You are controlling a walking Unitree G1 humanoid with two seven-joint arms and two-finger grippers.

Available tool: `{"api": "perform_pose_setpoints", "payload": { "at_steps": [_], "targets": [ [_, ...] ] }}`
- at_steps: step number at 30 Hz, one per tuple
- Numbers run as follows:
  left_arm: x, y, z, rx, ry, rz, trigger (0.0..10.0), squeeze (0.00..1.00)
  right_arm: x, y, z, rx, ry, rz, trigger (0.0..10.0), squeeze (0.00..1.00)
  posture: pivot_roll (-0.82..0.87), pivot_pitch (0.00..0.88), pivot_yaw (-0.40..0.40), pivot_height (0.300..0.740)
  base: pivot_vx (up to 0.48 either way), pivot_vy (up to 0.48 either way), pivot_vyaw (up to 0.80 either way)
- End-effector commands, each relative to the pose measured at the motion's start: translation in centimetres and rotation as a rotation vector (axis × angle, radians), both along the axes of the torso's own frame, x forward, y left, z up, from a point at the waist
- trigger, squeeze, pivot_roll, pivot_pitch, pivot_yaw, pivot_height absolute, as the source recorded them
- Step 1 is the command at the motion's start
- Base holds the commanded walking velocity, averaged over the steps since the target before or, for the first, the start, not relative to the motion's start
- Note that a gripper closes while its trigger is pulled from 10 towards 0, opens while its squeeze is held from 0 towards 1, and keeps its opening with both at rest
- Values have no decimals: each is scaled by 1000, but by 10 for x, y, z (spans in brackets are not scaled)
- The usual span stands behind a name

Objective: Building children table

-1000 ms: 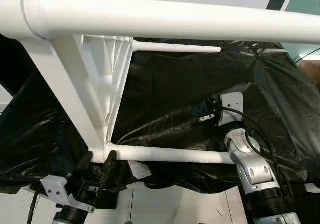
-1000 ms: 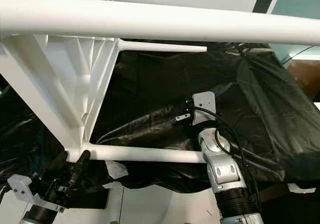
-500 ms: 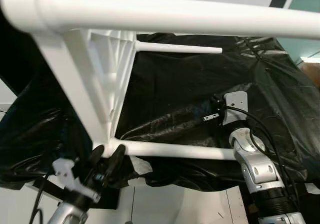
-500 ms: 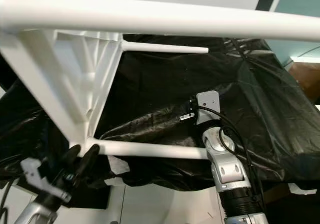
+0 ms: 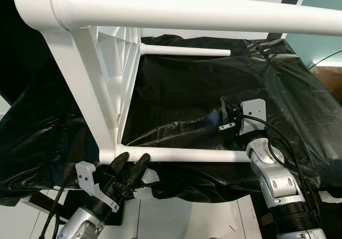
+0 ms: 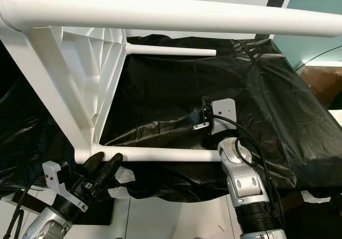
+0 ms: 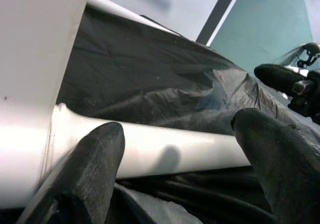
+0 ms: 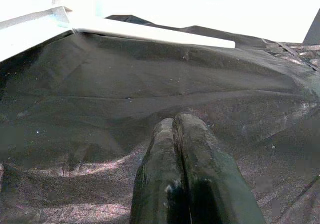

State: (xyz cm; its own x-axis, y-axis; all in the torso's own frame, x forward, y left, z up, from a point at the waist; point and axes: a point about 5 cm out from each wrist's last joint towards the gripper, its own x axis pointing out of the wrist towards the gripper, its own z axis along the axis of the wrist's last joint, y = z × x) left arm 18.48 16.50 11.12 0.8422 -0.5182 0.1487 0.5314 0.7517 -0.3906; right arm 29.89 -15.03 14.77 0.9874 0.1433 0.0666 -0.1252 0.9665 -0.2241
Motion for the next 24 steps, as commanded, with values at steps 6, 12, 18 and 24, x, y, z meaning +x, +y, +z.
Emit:
{"api": "perform_pose_setpoints", "payload": {
  "at_steps": [6,12,18,24],
  "targets": [
    [26,-32,20,-3,-230,-156,10000,0,-1,1,0,7,6,-7,10000,0,-34,43,-7,740,0,0,0],
    [48,-47,29,27,-244,-53,10000,0,0,3,1,12,0,-9,10000,0,-42,38,1,740,0,0,0],
    [49,-46,29,83,-277,-38,10000,0,-1,1,0,15,-2,-22,10000,0,-58,32,11,740,0,0,0],
    [14,-15,19,141,-267,-98,10000,0,-5,-3,-3,12,7,-36,10000,0,-43,44,10,740,0,0,0]
  ]
}}
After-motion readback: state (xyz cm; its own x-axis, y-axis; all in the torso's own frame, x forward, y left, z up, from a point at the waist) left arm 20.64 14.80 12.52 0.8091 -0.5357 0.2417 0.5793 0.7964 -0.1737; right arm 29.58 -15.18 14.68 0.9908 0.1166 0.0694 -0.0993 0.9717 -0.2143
